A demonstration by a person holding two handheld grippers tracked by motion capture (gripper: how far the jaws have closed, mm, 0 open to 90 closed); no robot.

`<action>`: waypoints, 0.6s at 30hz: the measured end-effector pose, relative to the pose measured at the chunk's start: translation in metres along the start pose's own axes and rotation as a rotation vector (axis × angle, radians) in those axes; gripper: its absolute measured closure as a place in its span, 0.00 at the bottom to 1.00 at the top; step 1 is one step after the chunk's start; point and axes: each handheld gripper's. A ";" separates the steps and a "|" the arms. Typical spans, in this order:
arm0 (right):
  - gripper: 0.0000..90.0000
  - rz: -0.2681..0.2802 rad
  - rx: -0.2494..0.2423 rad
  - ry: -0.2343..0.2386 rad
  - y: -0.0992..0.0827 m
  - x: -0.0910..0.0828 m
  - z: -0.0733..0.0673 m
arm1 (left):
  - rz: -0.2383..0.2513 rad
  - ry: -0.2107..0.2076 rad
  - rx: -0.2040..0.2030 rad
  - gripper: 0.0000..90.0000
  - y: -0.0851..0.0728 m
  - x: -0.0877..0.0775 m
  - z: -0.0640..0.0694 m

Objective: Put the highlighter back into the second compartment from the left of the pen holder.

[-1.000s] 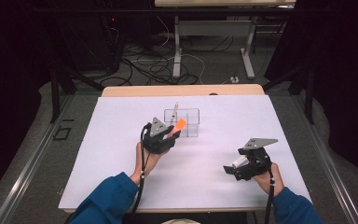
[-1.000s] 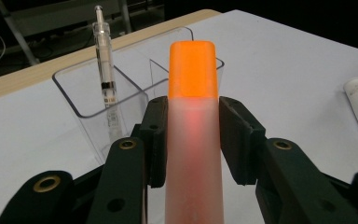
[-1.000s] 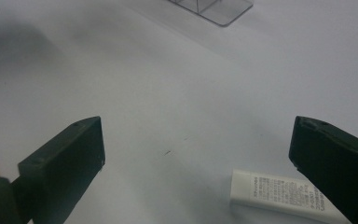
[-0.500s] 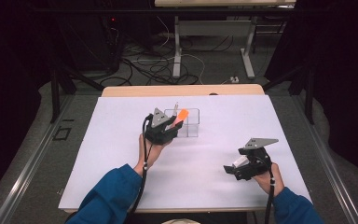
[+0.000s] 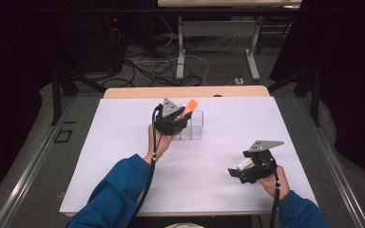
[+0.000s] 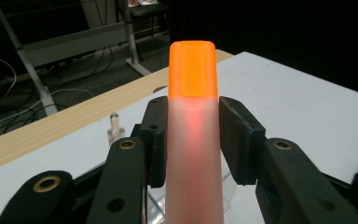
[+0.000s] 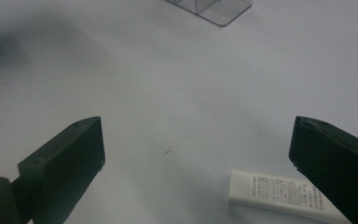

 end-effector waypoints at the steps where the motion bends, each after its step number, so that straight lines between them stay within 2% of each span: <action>1: 0.03 -0.002 0.007 0.000 0.000 0.000 0.000 | 0.004 0.006 0.002 0.72 0.002 0.002 0.000; 8: 0.03 -0.001 0.001 0.002 0.000 0.000 0.000 | 0.032 0.007 -0.006 0.72 0.006 0.018 -0.004; 16: 0.03 -0.009 0.008 0.008 0.000 0.000 0.000 | 0.042 0.013 -0.007 0.72 0.001 0.031 -0.009; 18: 0.03 -0.014 0.010 0.005 0.000 -0.001 0.000 | 0.044 0.019 -0.019 0.72 -0.002 0.034 -0.009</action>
Point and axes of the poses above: each handheld gripper's, and its own axes: x roughly forward along the jaws, y roughly out of its top, z roughly to its right, and after that the axes turned 9 degrees about z, right-handed
